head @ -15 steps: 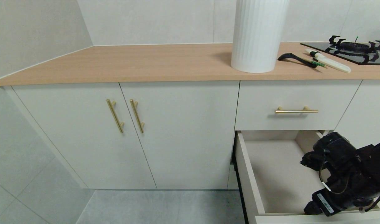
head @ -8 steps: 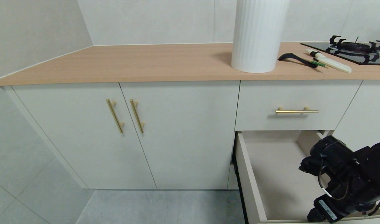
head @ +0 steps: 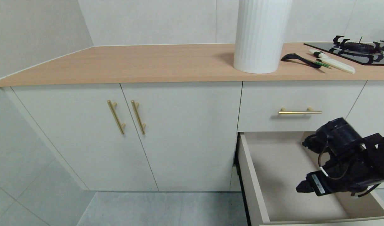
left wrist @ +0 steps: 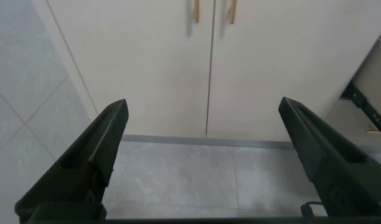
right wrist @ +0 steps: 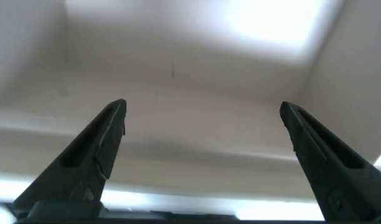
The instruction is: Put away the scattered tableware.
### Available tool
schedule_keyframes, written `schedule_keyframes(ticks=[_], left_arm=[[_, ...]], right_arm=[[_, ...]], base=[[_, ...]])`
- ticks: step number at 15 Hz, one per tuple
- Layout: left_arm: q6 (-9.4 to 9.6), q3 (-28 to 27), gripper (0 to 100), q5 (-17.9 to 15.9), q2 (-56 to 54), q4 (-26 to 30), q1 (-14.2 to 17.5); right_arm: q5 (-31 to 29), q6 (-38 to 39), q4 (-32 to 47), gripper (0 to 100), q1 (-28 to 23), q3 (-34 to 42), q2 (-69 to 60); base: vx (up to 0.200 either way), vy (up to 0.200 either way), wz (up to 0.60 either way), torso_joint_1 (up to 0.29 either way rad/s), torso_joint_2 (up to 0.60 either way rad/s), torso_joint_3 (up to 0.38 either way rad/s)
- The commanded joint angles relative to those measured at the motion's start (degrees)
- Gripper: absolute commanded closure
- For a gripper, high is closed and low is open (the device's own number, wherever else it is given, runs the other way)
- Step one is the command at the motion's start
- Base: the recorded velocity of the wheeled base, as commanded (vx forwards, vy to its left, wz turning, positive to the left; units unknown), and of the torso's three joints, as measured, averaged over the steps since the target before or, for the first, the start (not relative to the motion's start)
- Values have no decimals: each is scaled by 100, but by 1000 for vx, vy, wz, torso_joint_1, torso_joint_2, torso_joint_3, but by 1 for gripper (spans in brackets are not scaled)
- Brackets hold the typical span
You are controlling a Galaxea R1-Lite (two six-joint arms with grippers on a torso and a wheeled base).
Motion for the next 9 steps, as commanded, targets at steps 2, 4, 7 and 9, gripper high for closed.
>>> schedule_keyframes(ticks=[2,4,7,9], left_arm=[[-2,0,0,4,0,0,-8],[-2,0,0,4,0,0,-8],[-2,0,0,4,0,0,0],[-2,0,0,4,0,0,0]], right_arm=[[21,45,-567,0,-242,42,-642],[12,54,-919,0,-250,95,-941],[12,45,-1402,0,-250,235,-1345],[3,37,-1754,0,-250,341,-1539]], base=[[0,0,0,0,0,0],[0,0,0,0,0,0],[0,0,0,0,0,0],[0,0,0,0,0,0]])
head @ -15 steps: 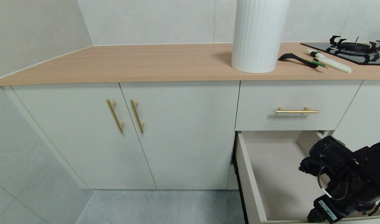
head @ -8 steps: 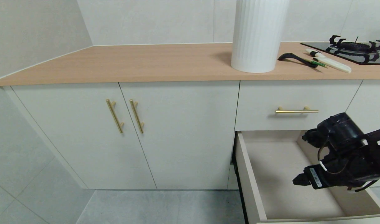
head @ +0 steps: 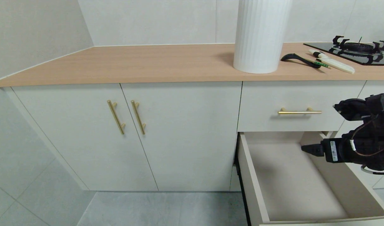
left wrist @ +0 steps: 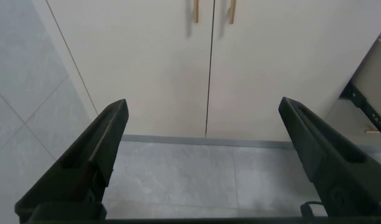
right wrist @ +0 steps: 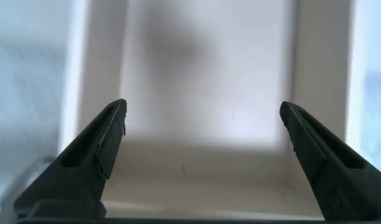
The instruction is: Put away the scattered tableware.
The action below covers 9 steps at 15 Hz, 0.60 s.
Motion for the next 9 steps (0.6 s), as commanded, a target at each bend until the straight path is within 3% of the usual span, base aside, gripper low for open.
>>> schedule_keyframes(ticks=[1,9], left_arm=[[-4,0,0,1,0,0,-6],[-4,0,0,1,0,0,-6]], right_arm=[[-13,-22,-201,0,1,164,-379],[-57,-49,-351,0,1,190,-721]], base=[[0,0,0,0,0,0],[0,0,0,5,-23,-19]])
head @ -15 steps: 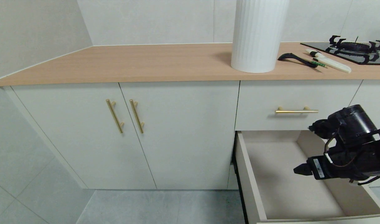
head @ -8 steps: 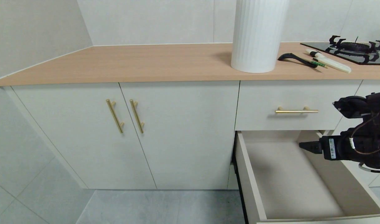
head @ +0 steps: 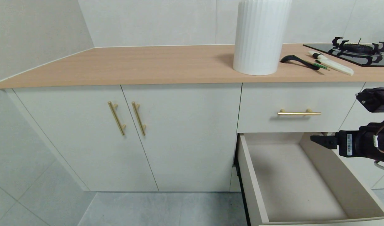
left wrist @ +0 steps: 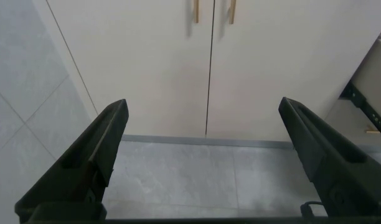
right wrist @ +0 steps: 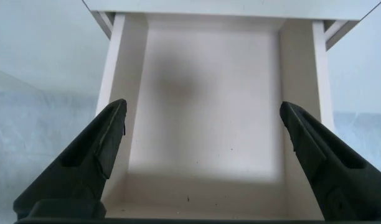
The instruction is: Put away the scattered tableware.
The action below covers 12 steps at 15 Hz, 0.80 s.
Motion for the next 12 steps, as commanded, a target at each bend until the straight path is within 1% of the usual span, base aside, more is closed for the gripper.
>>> schedule_keyframes(ticks=[1,3,12], left_arm=[[-4,0,0,4,0,-2,0],[-4,0,0,4,0,-2,0],[-4,0,0,4,0,-2,0]], right_arm=[[-8,1,-2,0,-6,-8,-93],[-17,-8,-2,0,-6,-8,-93],[-34,-16,-11,0,-181,-26,-84]], base=[[0,0,0,71,-295,-222],[0,0,0,63,-210,-263],[0,0,0,178,-486,-293]])
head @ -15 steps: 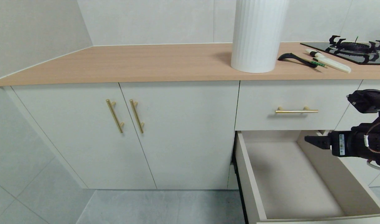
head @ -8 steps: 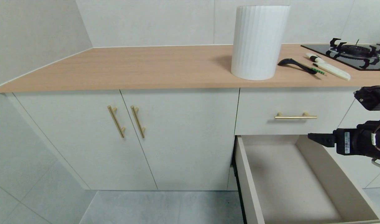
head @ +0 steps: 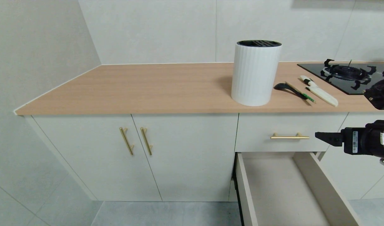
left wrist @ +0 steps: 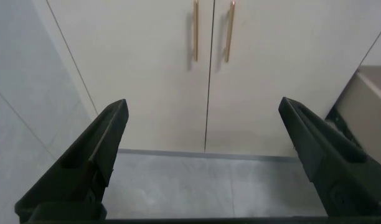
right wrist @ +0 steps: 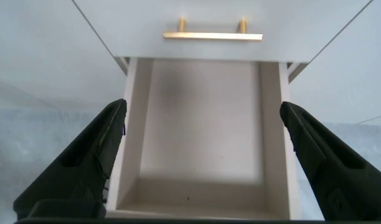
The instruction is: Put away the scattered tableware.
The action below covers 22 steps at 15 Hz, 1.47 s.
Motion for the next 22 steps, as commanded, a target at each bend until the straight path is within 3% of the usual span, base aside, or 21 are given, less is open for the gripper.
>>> schedule_keyframes(ticks=[1,8,11,15,17,22], left_arm=[[-2,0,0,4,0,0,3],[-2,0,0,4,0,0,3],[-2,0,0,4,0,0,-6],[-2,0,0,4,0,0,3],[-2,0,0,4,0,0,-6],[-2,0,0,4,0,0,3]], right_arm=[[1,-3,5,0,-31,-2,18],[63,-223,-91,0,-48,-45,115],[115,-372,-1076,0,-180,-450,994],[45,-328,-3071,0,-488,-546,1952],[63,-328,-3238,0,-778,-573,2110],[71,-328,-3159,0,-848,-1003,2831]], base=[[0,0,0,193,-466,-290],[0,0,0,188,-428,-249],[0,0,0,29,-59,-31],[0,0,0,0,0,0],[0,0,0,0,0,0],[0,0,0,0,0,0]])
